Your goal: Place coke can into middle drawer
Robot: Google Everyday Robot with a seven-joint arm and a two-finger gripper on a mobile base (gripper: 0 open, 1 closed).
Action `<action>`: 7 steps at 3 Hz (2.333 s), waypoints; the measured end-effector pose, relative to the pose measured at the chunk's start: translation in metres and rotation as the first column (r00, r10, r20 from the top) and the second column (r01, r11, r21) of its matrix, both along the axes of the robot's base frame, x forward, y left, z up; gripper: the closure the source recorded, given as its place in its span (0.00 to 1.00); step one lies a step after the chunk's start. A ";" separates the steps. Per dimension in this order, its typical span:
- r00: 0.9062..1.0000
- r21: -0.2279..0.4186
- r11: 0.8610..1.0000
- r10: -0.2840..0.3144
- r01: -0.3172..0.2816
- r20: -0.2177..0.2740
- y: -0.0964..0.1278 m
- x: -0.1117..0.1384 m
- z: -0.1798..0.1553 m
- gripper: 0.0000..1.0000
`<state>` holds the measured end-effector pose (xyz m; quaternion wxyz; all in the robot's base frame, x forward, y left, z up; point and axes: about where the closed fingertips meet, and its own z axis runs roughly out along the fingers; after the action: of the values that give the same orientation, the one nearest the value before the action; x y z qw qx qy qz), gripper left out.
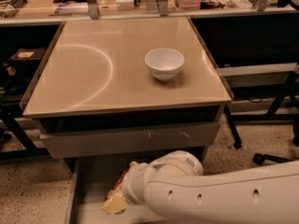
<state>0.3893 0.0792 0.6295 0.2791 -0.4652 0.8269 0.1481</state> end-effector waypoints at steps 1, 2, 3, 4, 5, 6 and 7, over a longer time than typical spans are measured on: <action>1.000 0.081 0.996 -0.024 0.022 0.020 -0.012 0.015 -0.031 1.00; 0.998 0.172 0.985 -0.042 0.031 0.057 -0.014 0.031 -0.050 1.00; 0.997 0.223 0.973 -0.062 0.051 0.040 -0.017 0.040 -0.076 1.00; 0.997 0.223 0.973 -0.062 0.051 0.040 -0.017 0.040 -0.076 1.00; 0.993 0.249 0.962 -0.119 0.110 0.021 -0.032 0.037 -0.096 1.00; 0.982 0.301 0.937 -0.186 0.177 0.002 -0.048 0.034 -0.122 1.00; 0.975 0.342 0.917 -0.220 0.208 -0.002 -0.057 0.033 -0.142 1.00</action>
Offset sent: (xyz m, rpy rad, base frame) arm 0.0548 -0.0277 -0.0791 0.2934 -0.1033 -0.0556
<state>0.4220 0.0225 0.4877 0.3845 -0.3195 0.8296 0.2487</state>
